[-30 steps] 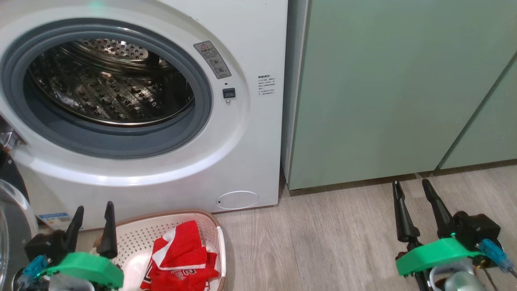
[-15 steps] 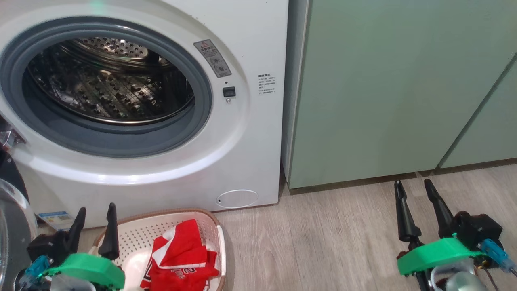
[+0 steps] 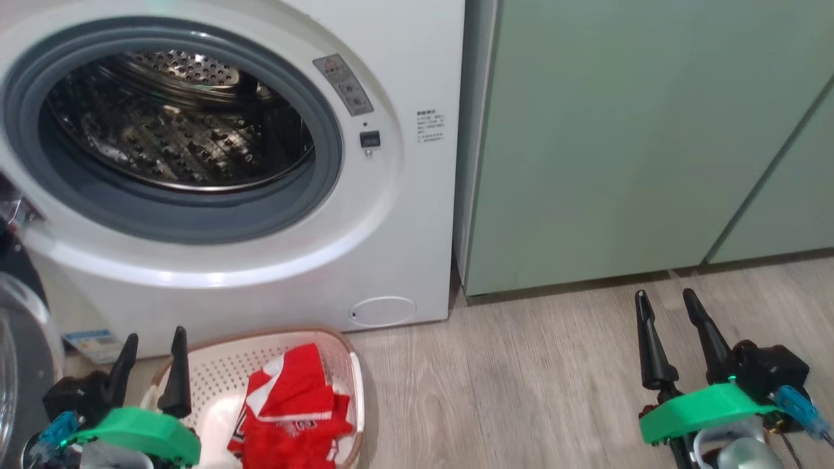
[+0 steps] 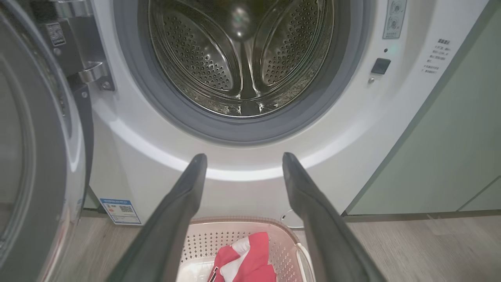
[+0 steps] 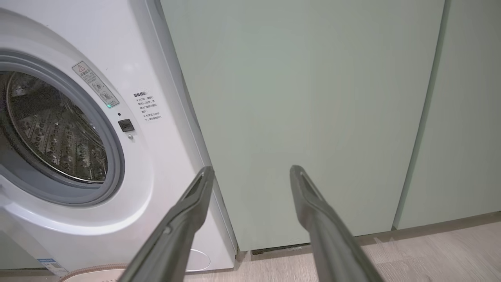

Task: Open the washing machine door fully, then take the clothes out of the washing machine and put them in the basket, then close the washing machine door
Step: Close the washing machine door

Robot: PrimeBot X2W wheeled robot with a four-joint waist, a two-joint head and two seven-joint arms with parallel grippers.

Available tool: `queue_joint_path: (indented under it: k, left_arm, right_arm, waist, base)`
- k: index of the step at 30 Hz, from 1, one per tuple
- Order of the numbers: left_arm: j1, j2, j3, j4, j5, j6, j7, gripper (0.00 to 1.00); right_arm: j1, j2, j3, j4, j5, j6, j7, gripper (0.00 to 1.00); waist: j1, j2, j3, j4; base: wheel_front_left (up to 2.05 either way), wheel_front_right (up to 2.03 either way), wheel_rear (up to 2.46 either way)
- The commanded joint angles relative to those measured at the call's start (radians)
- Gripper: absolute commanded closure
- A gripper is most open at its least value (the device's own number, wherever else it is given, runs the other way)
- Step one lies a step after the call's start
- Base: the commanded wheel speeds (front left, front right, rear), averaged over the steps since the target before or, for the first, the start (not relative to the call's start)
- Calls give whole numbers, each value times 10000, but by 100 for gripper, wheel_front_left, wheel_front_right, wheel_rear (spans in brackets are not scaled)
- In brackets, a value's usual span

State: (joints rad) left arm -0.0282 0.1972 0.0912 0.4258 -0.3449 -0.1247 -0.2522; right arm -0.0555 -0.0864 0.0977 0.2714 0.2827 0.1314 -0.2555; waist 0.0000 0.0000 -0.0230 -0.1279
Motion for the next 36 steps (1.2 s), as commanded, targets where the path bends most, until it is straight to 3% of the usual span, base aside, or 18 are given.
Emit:
queue_joint_path:
  k: [1,18,36]
  left_arm:
    - [-448,284,430,-293,8,-59,-95,0]
    - [-383,246,314,-272,-18,-59,-95,0]
    - [-342,90,254,-561,-16,-59,-95,0]
  right_arm:
    - [-73,-11,233,-312,18,-7,-63,0]
    - [-7,-44,204,-367,5,-7,-63,0]
    - [49,-2,117,-375,3,-7,-63,0]
  waist:
    - [0,0,-4,-1]
    - [0,0,-24,31]
    - [0,0,-43,336]
  base:
    - [-183,173,10]
    - [-187,176,11]
    - [-20,20,0]
